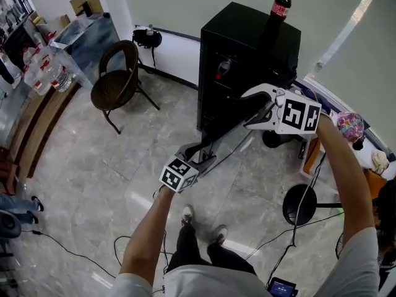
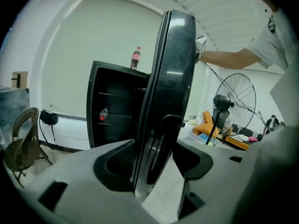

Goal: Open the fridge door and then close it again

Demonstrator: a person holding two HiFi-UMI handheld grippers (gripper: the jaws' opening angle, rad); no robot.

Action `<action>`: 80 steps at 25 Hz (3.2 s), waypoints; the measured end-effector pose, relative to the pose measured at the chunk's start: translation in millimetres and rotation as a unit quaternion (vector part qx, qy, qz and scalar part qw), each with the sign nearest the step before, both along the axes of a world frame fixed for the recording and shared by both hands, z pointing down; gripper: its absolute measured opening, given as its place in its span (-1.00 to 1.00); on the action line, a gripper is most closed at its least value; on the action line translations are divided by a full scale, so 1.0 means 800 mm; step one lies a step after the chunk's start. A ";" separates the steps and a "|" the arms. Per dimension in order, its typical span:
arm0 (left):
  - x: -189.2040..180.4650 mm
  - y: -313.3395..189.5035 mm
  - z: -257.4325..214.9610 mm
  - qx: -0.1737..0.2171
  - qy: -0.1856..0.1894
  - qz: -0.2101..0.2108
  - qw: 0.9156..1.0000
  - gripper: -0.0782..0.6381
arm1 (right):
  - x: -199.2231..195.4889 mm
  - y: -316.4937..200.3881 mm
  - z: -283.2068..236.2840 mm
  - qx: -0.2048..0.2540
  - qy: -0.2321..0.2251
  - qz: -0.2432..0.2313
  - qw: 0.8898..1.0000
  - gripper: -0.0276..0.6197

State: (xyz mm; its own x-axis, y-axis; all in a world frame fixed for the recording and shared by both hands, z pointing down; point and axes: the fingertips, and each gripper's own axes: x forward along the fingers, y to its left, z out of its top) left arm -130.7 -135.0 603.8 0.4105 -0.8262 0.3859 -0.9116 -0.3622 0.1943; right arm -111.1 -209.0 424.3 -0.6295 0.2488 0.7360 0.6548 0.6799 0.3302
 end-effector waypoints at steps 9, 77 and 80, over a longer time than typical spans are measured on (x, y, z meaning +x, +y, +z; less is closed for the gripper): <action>0.049 0.020 0.000 -0.004 -0.008 -0.005 1.000 -0.16 | 0.030 0.015 -0.004 -0.038 -0.097 0.100 0.990 0.21; 0.294 -0.096 -0.041 0.042 0.002 0.006 0.999 -0.41 | 0.490 -0.078 0.058 -0.208 -0.312 0.526 0.763 -0.30; 0.266 -0.100 -0.058 0.050 0.001 -0.010 0.999 -0.41 | 0.503 -0.098 0.059 -0.215 -0.314 0.514 0.769 -0.30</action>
State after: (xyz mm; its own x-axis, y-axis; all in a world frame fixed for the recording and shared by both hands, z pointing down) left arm 82.3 -214.8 557.2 0.3941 -0.8687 0.3000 -0.9185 -0.3612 0.1607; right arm 291.0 -287.3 471.2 -0.8541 -0.4818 0.1957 -0.4974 0.8667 -0.0372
